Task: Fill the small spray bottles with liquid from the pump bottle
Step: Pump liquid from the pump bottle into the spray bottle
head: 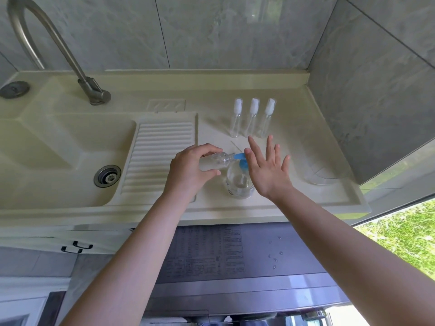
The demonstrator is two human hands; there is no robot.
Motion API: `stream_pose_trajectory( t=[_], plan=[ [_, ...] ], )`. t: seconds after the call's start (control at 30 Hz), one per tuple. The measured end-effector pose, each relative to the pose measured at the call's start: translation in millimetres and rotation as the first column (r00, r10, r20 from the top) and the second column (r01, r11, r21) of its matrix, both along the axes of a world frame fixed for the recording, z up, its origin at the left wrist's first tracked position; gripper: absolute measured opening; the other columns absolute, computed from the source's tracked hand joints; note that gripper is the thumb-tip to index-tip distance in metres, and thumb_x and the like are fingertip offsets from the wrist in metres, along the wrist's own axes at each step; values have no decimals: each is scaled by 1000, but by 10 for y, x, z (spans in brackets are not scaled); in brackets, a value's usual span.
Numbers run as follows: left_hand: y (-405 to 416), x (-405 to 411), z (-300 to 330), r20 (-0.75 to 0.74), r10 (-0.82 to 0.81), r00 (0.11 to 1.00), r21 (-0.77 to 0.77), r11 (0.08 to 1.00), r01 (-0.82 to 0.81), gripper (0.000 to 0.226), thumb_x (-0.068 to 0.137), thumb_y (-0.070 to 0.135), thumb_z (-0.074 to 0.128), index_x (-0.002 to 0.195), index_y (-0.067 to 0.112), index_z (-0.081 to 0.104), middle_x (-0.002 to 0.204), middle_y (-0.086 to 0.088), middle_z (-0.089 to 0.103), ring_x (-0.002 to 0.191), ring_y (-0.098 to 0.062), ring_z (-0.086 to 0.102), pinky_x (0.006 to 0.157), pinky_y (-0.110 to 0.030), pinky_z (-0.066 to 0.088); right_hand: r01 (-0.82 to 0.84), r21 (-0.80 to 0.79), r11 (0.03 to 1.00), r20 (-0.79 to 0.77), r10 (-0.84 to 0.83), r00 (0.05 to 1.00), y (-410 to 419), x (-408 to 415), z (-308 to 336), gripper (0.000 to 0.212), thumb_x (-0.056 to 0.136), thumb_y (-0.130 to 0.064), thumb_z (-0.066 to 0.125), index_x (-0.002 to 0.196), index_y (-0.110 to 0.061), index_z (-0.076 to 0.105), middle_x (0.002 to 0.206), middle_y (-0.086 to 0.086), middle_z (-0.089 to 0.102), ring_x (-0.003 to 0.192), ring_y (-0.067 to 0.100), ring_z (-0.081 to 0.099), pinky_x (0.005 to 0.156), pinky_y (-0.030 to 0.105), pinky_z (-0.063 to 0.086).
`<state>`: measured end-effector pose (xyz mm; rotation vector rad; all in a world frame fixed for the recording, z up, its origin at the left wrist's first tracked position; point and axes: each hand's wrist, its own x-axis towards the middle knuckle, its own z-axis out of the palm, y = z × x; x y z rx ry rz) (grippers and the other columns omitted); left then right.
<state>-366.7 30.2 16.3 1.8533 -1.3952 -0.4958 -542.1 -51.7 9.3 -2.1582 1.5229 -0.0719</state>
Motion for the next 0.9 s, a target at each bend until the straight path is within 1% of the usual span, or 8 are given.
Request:
stream_pose_trajectory(
  t=[0.17, 0.27, 0.37, 0.47, 0.57, 0.63, 0.73, 0.9],
  plan=[
    [-7, 7, 7, 11, -3, 1000, -4, 1000, 3, 49, 67, 15, 87, 109, 36, 71, 106, 17, 68, 102, -2, 62, 98, -33, 49, 25, -77, 997, -5, -25, 1000, -57, -18, 75, 60, 101, -58, 9, 157, -40, -3, 164, 6, -24, 151, 28, -20, 119, 55, -14],
    [-13, 2, 2, 3, 1, 1000, -6, 1000, -1, 50, 67, 15, 88, 108, 36, 71, 105, 17, 68, 101, 0, 62, 98, -29, 48, -34, -100, 994, -83, 25, 996, -47, -18, 51, 59, 100, -55, 2, 156, -41, -10, 162, 8, -27, 151, 30, -21, 119, 57, -12],
    [-18, -4, -2, 15, -2, 1000, 6, 1000, 2, 50, 66, 17, 88, 107, 39, 70, 103, 16, 68, 101, -2, 62, 96, -33, 49, -70, -93, 993, -140, 56, 989, -28, -30, 4, 60, 97, -53, -3, 155, -40, -14, 161, 9, -30, 150, 32, -21, 119, 58, -10],
    [-16, -7, 10, 33, -2, 999, 15, 1000, 1, 49, 67, 18, 87, 107, 41, 69, 102, 16, 67, 102, -5, 62, 96, -36, 50, -65, -85, 994, -137, 53, 989, -82, -52, 34, 63, 98, -59, 0, 155, -39, -15, 161, 7, -32, 150, 30, -24, 119, 58, -13],
    [-8, -11, 15, 32, 2, 999, 8, 1000, -2, 50, 67, 18, 87, 107, 41, 69, 102, 17, 67, 101, -3, 61, 96, -34, 49, -67, -116, 991, -134, 51, 990, -150, -80, 103, 67, 97, -66, 3, 156, -38, -15, 160, 5, -32, 149, 28, -26, 117, 56, -17],
    [-11, -16, 17, 26, 7, 1000, -2, 1000, -7, 50, 67, 18, 87, 108, 40, 69, 103, 17, 67, 101, -2, 61, 96, -32, 49, -80, -112, 990, -132, 65, 989, -140, -80, 113, 64, 98, -63, 2, 155, -39, -15, 160, 5, -32, 149, 28, -25, 118, 56, -16],
    [-5, -35, 11, 16, 6, 1000, -1, 1000, -6, 50, 66, 17, 88, 106, 40, 70, 103, 17, 67, 100, 0, 61, 96, -30, 49, -94, -57, 994, -134, 86, 987, -66, -77, 64, 58, 100, -57, -1, 154, -42, -17, 161, 6, -31, 151, 30, -21, 120, 56, -12],
    [24, -24, 9, 23, 9, 1000, 0, 1000, -9, 49, 67, 16, 88, 108, 37, 70, 105, 18, 67, 102, 0, 61, 98, -30, 48, -64, -59, 996, -89, 59, 994, -95, -72, 76, 62, 99, -61, 2, 155, -40, -15, 160, 4, -32, 150, 28, -24, 119, 56, -15]
  ],
)
